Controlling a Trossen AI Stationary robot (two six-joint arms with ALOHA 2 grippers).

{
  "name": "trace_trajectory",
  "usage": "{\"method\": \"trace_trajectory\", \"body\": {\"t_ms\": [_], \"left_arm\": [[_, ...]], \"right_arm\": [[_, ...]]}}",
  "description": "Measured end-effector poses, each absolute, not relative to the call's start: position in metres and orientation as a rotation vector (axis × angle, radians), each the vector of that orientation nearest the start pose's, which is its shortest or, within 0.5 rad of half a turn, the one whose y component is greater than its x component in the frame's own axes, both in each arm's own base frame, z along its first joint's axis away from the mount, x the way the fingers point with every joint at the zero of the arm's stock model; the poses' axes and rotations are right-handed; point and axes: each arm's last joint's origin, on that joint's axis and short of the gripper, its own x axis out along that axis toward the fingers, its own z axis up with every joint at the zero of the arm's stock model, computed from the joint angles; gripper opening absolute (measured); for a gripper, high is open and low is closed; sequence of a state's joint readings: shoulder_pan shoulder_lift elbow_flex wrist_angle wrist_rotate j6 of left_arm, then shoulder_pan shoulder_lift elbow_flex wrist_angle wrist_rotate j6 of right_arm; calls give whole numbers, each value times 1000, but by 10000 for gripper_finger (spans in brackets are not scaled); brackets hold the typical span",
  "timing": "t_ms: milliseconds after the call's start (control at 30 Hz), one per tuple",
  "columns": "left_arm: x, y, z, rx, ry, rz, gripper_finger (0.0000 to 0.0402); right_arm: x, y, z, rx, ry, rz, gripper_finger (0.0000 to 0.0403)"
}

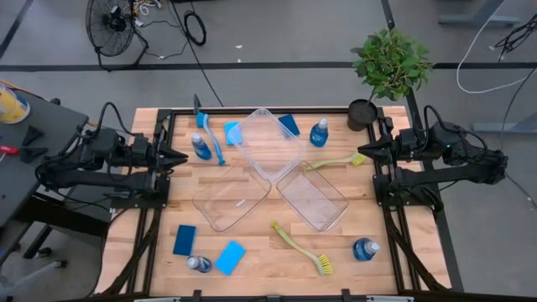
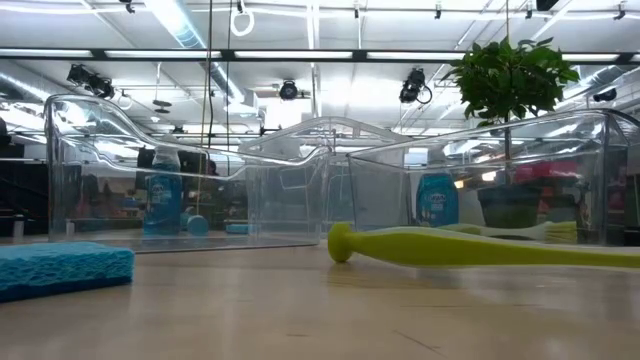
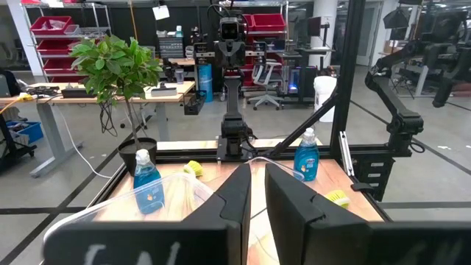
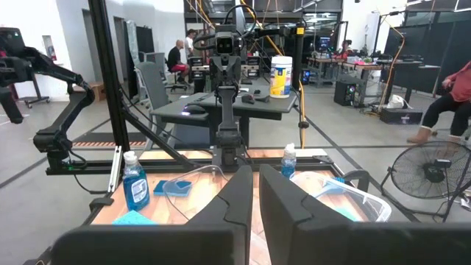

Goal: Pick & Place Kitchen Sink Supplies

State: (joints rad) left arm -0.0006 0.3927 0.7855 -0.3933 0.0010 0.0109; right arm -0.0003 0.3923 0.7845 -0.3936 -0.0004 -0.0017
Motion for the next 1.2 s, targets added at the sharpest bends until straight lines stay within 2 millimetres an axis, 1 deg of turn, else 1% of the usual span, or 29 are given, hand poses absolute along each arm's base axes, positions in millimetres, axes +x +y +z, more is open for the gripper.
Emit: {"method": "trace_trajectory", "body": {"t_ms": [1067, 1200], "left_arm": [[76, 1, 354, 11, -8, 23, 48], [76, 1, 357, 11, -29, 25, 48]], "right_arm": [[76, -1, 354, -27, -1, -16, 32], [76, 0, 354, 23, -2, -15, 32]]}}
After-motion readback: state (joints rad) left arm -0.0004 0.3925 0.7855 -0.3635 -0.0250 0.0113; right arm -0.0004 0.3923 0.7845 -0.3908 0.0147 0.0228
